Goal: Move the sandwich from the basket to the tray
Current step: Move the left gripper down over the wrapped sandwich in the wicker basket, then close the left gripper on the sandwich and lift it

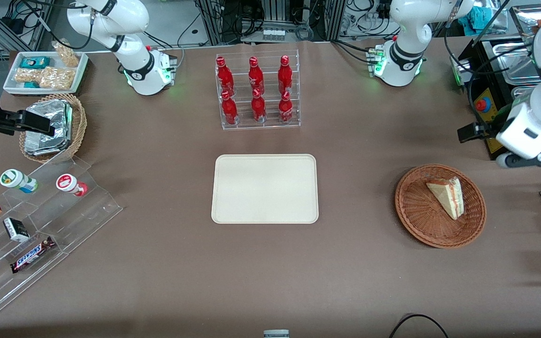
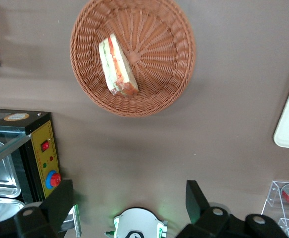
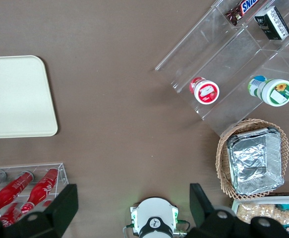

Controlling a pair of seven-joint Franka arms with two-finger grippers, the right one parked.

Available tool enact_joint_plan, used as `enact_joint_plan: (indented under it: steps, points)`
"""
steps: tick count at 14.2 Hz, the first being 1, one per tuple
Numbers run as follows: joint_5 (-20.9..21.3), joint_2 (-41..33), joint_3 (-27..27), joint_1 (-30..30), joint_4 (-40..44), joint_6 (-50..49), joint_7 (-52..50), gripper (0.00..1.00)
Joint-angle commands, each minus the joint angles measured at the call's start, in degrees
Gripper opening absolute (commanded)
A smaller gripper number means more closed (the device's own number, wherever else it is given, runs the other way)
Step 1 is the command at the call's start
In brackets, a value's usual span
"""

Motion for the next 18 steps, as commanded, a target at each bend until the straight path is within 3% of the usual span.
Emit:
enact_joint_plan:
  steps: [1, 8, 18]
  points:
    - [0.7, 5.0, -0.4, 1.3, 0.3, 0.8, -1.2, 1.0]
    - [0.4, 5.3, 0.6, 6.1, -19.1, 27.6, -3.8, 1.0]
    - [0.2, 10.6, 0.9, 10.0, -33.9, 57.3, -9.2, 1.0]
